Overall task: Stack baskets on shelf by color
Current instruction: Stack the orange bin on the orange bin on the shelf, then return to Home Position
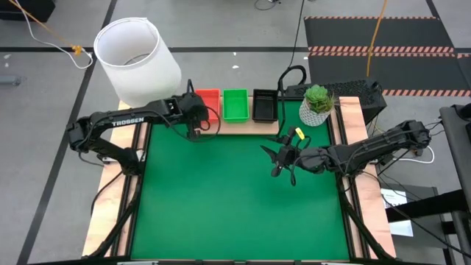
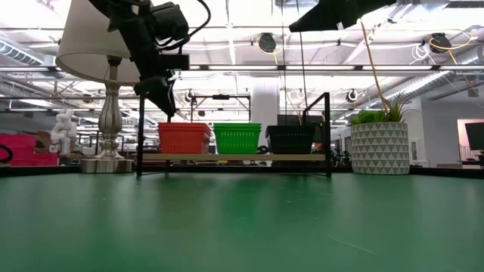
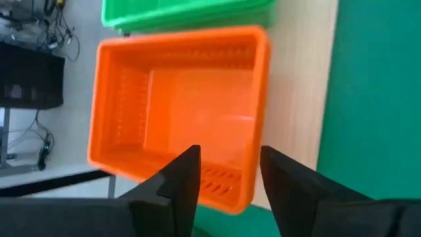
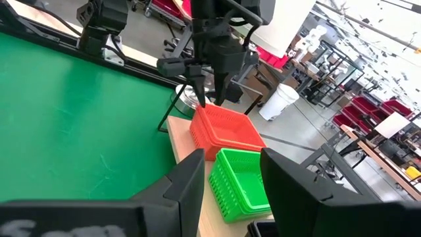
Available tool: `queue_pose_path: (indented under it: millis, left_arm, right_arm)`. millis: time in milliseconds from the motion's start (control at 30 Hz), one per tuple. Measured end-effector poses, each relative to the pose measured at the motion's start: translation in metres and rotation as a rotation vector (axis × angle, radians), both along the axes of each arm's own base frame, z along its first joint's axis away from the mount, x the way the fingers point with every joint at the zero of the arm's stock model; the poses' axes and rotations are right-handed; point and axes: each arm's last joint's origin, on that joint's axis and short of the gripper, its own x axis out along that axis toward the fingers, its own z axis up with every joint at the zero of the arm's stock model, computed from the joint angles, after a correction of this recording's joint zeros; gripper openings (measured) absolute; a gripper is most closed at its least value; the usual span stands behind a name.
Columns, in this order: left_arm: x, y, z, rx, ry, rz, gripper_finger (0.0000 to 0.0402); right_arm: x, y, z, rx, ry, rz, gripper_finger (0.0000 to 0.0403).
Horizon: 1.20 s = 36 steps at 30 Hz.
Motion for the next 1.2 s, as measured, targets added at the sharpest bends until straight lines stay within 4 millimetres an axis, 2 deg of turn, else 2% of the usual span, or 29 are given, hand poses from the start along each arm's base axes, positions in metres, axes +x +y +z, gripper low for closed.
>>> queue_pose_path:
  millis: [133, 333, 433, 567, 700, 867, 1000, 1100, 1200]
  left_arm:
    - [0.004, -0.006, 0.003, 0.002, -0.018, -0.016, 0.0167]
    - [0.010, -0.019, 0.028, 0.003, -0.133, -0.003, 0.0168]
    - [0.014, -0.031, 0.042, -0.016, -0.220, 0.009, 0.0168]
    - [0.015, -0.059, 0.048, -0.076, -0.297, -0.004, 0.0147]
    - [0.015, -0.095, 0.042, -0.135, -0.317, -0.079, 0.0090]
    - [0.014, -0.130, 0.026, -0.189, -0.380, -0.148, 0.0013]
    - [0.014, -0.146, 0.001, -0.229, -0.421, -0.171, 0.0011]
    - [0.012, -0.155, -0.017, -0.253, -0.470, -0.184, 0.0013]
    - [0.004, -0.164, -0.032, -0.269, -0.526, -0.222, 0.0004]
  right_arm:
    - [0.000, 0.000, 0.000, 0.000, 0.000, 0.000, 0.0141]
    - [0.000, 0.000, 0.000, 0.005, -0.002, -0.001, 0.0141]
    - [0.000, 0.001, 0.000, 0.022, -0.004, 0.028, 0.0141]
    - [0.001, 0.003, -0.001, 0.049, -0.002, 0.096, 0.0139]
    - [-0.001, 0.003, -0.003, 0.066, 0.018, 0.098, 0.0114]
    - [0.000, 0.004, -0.003, 0.087, 0.023, 0.157, 0.0050]
    - [-0.001, 0.004, -0.005, 0.082, 0.049, 0.165, 0.0006]
    - [-0.004, 0.004, -0.010, 0.089, 0.055, 0.163, 0.0011]
    - [-0.008, 0.003, -0.025, 0.091, 0.066, 0.161, 0.0009]
